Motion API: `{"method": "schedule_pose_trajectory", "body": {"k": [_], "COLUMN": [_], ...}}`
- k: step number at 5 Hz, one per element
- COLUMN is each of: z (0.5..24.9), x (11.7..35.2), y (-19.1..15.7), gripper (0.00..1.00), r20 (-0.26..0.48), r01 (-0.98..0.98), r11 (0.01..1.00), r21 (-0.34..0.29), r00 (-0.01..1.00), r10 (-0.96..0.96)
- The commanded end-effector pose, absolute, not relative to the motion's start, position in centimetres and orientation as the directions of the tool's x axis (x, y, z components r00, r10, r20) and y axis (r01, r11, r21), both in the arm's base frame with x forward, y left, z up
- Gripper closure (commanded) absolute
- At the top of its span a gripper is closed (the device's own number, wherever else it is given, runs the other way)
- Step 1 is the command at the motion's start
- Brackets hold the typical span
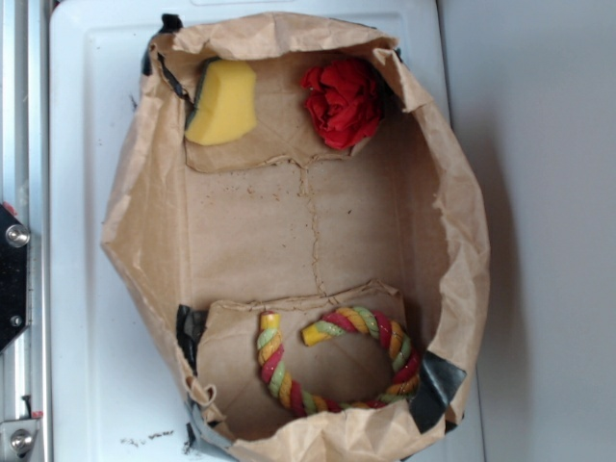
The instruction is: Grab the red paper.
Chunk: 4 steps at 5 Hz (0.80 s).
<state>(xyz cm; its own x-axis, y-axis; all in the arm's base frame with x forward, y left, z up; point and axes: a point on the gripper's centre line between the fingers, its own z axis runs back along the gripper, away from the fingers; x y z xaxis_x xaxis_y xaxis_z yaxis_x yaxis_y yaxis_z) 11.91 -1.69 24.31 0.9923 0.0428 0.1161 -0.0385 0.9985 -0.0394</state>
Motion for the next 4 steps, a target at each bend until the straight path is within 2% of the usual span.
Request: {"method": "schedule_pose_trajectory", "body": {"k": [1, 2, 3, 4], "z": [24.3, 23.3, 22.3, 21.1], "x": [11.9, 16.4, 19.9, 22.3], "y": [-1.7, 0.3, 1.9, 2.8], "gripper": [0.00, 0.00, 0.00, 0.00], "r20": [0.116, 0.111, 0.105, 0.102], "r01": [-0.038, -0.108, -0.157, -0.184], "r11": [0.998, 0.993, 0.987, 0.983], "r21": [-0.039, -0.040, -0.042, -0.011], "r00": [0.992, 0.988, 0.981, 0.978], "r10": [0.043, 0.112, 0.160, 0.184]}}
